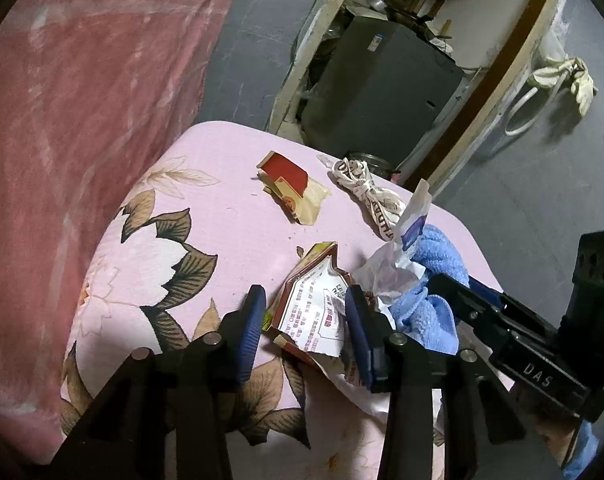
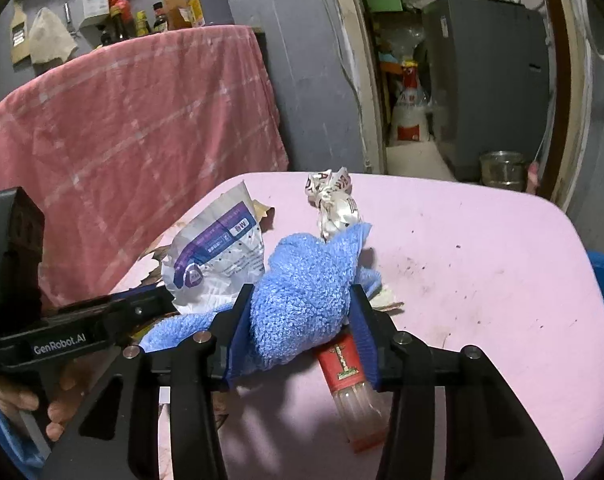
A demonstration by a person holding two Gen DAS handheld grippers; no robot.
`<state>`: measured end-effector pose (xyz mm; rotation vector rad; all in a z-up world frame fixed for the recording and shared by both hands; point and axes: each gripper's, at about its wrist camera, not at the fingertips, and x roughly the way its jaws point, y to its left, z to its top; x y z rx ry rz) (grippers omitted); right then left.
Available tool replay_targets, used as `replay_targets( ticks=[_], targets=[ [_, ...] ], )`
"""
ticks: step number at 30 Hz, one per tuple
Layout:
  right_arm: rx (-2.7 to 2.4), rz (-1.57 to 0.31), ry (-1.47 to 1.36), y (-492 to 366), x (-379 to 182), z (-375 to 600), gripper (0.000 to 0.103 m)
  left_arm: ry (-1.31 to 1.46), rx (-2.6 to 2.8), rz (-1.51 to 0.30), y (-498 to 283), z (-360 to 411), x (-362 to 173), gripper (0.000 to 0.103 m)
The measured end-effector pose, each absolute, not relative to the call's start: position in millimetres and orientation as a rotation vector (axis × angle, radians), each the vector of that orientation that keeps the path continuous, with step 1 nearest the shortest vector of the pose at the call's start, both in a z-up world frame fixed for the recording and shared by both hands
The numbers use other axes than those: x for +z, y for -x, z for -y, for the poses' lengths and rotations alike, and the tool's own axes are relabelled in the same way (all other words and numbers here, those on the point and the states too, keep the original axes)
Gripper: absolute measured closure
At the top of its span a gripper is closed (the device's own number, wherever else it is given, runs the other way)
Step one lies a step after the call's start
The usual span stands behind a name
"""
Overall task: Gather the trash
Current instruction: 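Grasp the blue towel with the right tool while the left tool grasps a white paper wrapper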
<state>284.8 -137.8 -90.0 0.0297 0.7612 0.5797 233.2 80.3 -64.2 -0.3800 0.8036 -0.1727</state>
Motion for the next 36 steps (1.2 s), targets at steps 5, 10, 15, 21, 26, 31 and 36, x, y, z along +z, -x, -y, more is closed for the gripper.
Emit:
replay_targets(
  ticks=[5, 10, 15, 21, 26, 31, 36],
  targets=[
    [0.592, -0.789, -0.047, -286, -92, 138, 0.062, 0.345, -0.172, -0.821, -236, -73, -65, 0.069],
    [0.596, -0.782, -0.040, -282, -92, 136, 0.071, 0.335, -0.168, -0.822, -238, -67, -66, 0.072],
    [0.591, -0.754, -0.020, -274, -91, 136, 0.076, 0.343, -0.155, -0.820, -237, -63, -66, 0.074],
    [0.589, -0.695, -0.016, -260, -85, 141, 0.077, 0.321, -0.116, -0.766, -222, -60, -62, 0.074],
    [0.575, -0.609, 0.020, -242, -74, 142, 0.077, 0.320, -0.073, -0.682, -203, -60, -55, 0.074],
    [0.561, -0.515, 0.014, -224, -59, 150, 0.077, 0.326, -0.053, -0.596, -188, -62, -47, 0.074],
    [0.533, -0.413, -0.019, -210, -42, 166, 0.077, 0.327, -0.052, -0.494, -172, -55, -33, 0.074]
  ],
)
